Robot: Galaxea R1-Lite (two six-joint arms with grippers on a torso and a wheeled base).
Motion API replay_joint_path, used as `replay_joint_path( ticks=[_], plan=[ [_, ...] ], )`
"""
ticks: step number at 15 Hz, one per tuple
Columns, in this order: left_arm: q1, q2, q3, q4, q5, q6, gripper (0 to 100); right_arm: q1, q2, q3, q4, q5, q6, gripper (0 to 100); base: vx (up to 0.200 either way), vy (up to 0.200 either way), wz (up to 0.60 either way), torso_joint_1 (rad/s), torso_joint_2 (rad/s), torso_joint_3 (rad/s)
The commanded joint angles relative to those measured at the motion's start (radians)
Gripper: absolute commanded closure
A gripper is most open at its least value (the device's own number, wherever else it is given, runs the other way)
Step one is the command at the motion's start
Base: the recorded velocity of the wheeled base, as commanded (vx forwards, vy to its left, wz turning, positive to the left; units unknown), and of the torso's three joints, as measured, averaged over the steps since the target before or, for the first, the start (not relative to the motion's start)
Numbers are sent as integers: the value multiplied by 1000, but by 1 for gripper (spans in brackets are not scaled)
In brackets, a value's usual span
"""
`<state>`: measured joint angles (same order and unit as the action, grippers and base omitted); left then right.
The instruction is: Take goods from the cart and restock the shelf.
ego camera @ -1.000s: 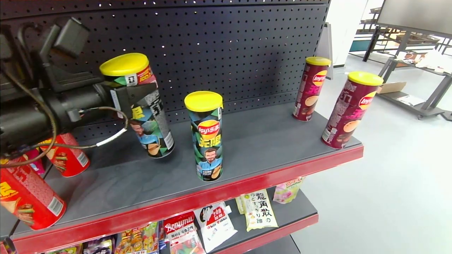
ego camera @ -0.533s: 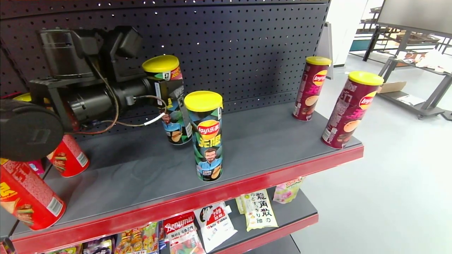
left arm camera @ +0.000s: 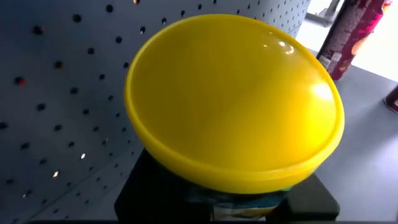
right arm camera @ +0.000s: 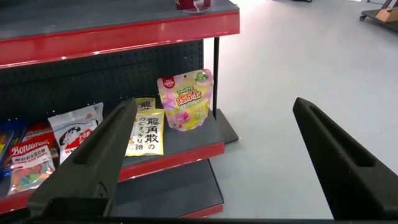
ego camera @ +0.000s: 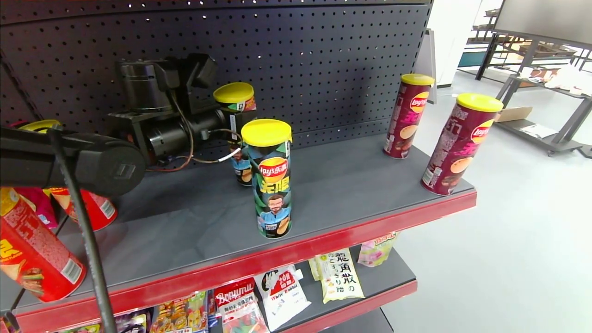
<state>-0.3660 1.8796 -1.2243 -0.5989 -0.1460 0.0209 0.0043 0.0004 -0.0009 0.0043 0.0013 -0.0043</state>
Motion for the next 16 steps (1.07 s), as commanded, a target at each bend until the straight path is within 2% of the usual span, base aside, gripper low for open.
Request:
replay_joint_path(
  ticks=[1,4,16],
  plan=[
    [-4,33,-14,-7,0,-1,100,0,0,-1,0,0,0,0,0,0,0,0,0,0],
    [-30,75,-43,-33,-1,1,100,0,0,-1,0,0,0,0,0,0,0,0,0,0],
    [-18,89,-54,-32,-1,5,100,0,0,1,0,0,0,0,0,0,0,0,0,0]
  ],
)
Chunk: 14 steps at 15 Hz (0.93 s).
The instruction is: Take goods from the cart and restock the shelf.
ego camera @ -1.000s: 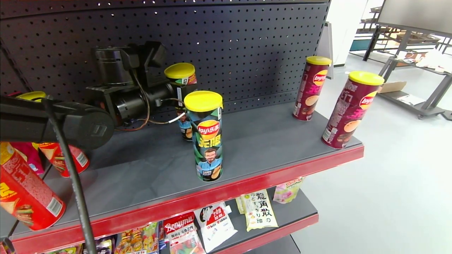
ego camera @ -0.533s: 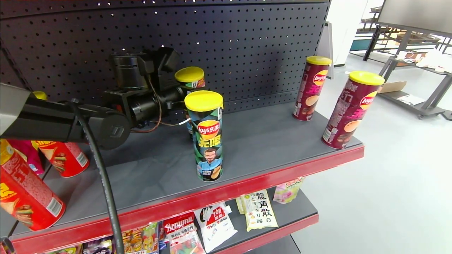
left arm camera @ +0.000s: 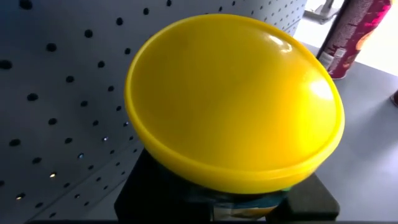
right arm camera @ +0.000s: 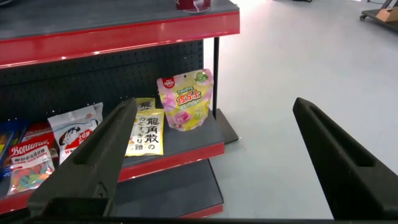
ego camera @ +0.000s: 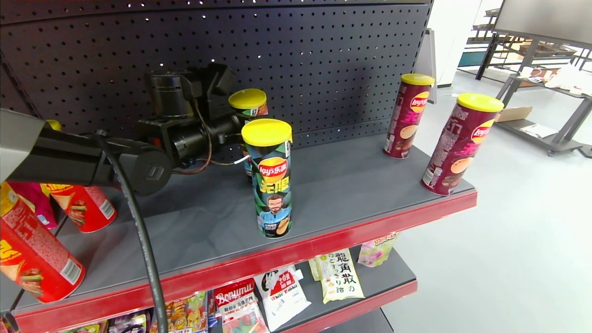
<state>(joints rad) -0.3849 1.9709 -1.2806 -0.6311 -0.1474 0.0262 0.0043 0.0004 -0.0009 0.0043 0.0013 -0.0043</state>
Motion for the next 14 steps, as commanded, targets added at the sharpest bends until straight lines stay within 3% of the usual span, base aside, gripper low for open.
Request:
replay_joint_path(
  ticks=[1,5,14],
  plan=[
    [1,-3,7,-1,0,0,100,0,0,1,0,0,0,0,0,0,0,0,0,0],
    [15,-4,14,5,0,28,100,0,0,-1,0,0,0,0,0,0,0,0,0,0],
    [14,-3,15,14,-7,32,100,0,0,-1,0,0,0,0,0,0,0,0,0,0]
  ],
)
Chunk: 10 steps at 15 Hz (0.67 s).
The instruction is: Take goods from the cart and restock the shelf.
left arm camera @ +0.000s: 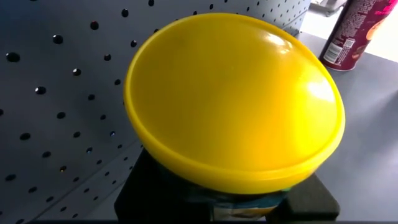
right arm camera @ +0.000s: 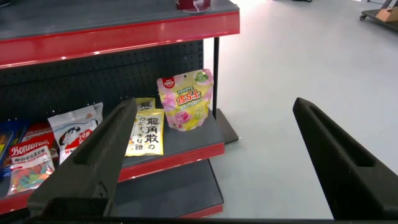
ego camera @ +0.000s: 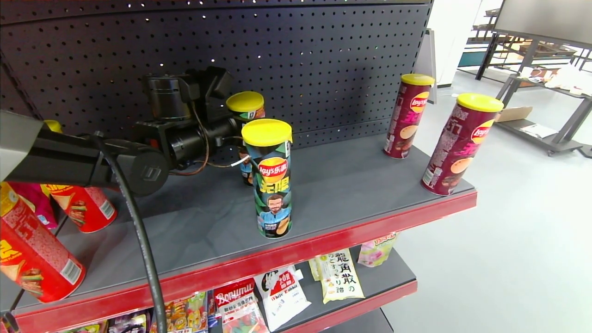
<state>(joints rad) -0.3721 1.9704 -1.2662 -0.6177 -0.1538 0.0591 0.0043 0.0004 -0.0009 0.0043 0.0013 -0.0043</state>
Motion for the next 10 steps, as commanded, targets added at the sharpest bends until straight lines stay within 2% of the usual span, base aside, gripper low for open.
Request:
replay_joint_path(
  ticks=[1,4,5,10],
  plan=[
    [1,-2,4,-1,0,1,100,0,0,1,0,0,0,0,0,0,0,0,0,0],
    [-1,-2,5,-2,2,1,100,0,0,-1,0,0,-2,0,0,0,0,0,0,0],
    [-1,-2,2,-1,0,1,0,0,0,1,0,0,0,0,0,0,0,0,0,0],
    [1,-13,7,1,5,-2,0,0,0,-1,0,0,0,0,0,0,0,0,0,0]
  ],
)
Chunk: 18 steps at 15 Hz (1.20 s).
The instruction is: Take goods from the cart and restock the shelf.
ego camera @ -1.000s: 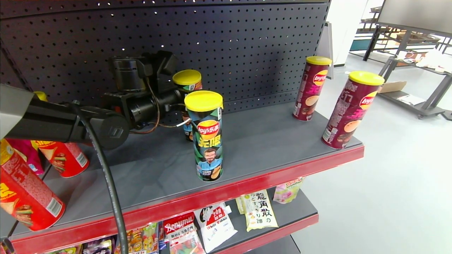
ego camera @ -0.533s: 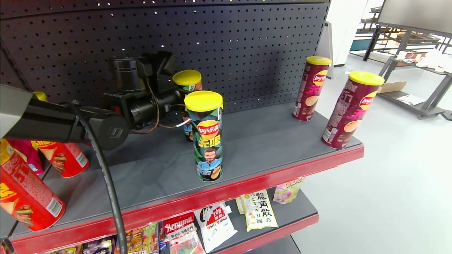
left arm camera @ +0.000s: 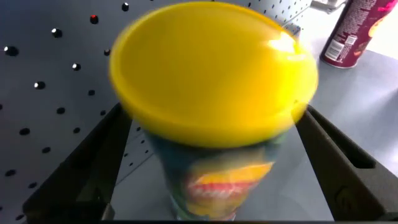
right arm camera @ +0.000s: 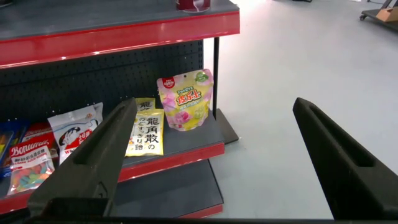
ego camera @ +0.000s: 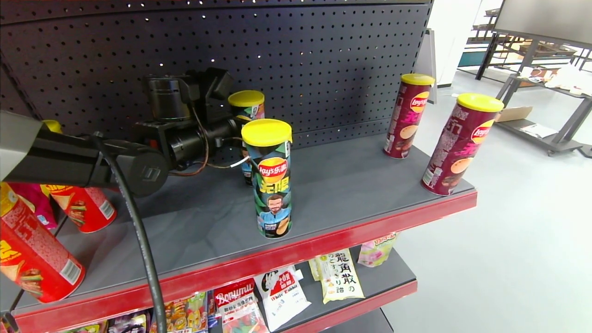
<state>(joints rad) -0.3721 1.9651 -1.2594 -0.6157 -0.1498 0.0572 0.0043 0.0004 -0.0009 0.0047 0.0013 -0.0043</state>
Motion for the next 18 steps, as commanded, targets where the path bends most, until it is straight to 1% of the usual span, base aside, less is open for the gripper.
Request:
replay_joint_path(
  ticks=[1,2,4,6,8,9,13,14,15,16,17,18],
  plan=[
    [2,-25,23,-2,1,0,0,0,0,1,0,0,0,0,0,0,0,0,0,0],
    [4,-37,48,-7,3,0,0,0,0,1,0,0,0,0,0,0,0,0,0,0],
    [25,-68,104,-22,3,0,0,0,0,-1,0,0,0,0,0,0,0,0,0,0],
    [35,-95,140,-25,3,1,0,0,0,-1,0,0,0,0,0,0,0,0,0,0],
    [41,-141,195,-27,3,1,0,0,0,1,0,0,0,0,0,0,0,0,0,0],
    [42,-190,258,-29,1,1,0,0,0,1,0,0,0,0,0,0,0,0,0,0],
    [44,-362,440,-30,7,3,0,0,0,-1,0,0,0,0,0,0,0,0,0,0],
    [45,-430,491,-25,35,3,0,0,0,-1,0,0,0,0,0,0,0,0,0,0],
    [45,-506,566,-27,58,4,0,0,0,1,0,0,0,0,0,0,0,0,0,0],
    [45,-572,627,-29,58,4,0,0,0,1,0,0,0,0,0,0,0,0,0,0],
    [62,-706,721,-22,59,7,0,0,0,-1,0,0,0,0,0,0,0,0,0,0],
    [93,-785,758,-9,50,18,0,0,0,1,0,0,0,0,0,0,0,0,0,0]
  ],
)
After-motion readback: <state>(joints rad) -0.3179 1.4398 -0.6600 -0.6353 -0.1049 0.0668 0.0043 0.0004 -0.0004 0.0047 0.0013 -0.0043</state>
